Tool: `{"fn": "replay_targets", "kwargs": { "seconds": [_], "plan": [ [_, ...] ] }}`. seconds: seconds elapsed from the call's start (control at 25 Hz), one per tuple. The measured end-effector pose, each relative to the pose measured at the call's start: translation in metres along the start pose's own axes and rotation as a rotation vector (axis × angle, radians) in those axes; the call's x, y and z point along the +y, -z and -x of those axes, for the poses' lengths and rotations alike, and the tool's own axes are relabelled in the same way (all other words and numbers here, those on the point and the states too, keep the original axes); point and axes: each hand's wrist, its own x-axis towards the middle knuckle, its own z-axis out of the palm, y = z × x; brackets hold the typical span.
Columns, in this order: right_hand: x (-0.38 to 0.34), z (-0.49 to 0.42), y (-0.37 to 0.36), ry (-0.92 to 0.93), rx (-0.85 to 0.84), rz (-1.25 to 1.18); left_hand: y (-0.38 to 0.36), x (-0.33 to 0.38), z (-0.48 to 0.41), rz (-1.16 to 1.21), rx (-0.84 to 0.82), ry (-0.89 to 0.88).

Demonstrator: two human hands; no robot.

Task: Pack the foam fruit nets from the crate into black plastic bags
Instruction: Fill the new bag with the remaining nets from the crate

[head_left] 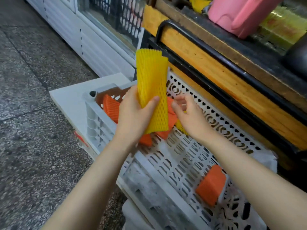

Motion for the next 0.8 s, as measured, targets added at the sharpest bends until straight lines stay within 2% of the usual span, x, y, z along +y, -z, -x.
{"fn": "replay_targets", "kwargs": {
  "seconds": [0.08,0.24,0.36,0.48,0.64,0.8],
  "plan": [
    [0.021,-0.017,-0.025,-0.051,-0.087,0.112,0.015,-0.001,-0.009,0.012,0.070,0.015],
    [0.056,-0.040,-0.074,-0.029,-0.265,0.323,0.037,-0.010,-0.021,0.068,0.112,0.054],
    [0.068,-0.053,-0.099,0.018,-0.282,0.469,0.046,-0.014,-0.023,0.120,0.103,0.035],
    [0.067,-0.056,-0.110,0.079,-0.222,0.552,0.052,-0.017,-0.025,0.143,0.099,0.023],
    [0.060,-0.046,-0.092,0.057,-0.200,0.525,0.055,-0.018,-0.027,0.165,0.119,0.049],
    [0.040,-0.010,-0.054,-0.054,-0.092,0.257,0.054,-0.018,-0.024,0.188,0.105,0.057]
  ]
}}
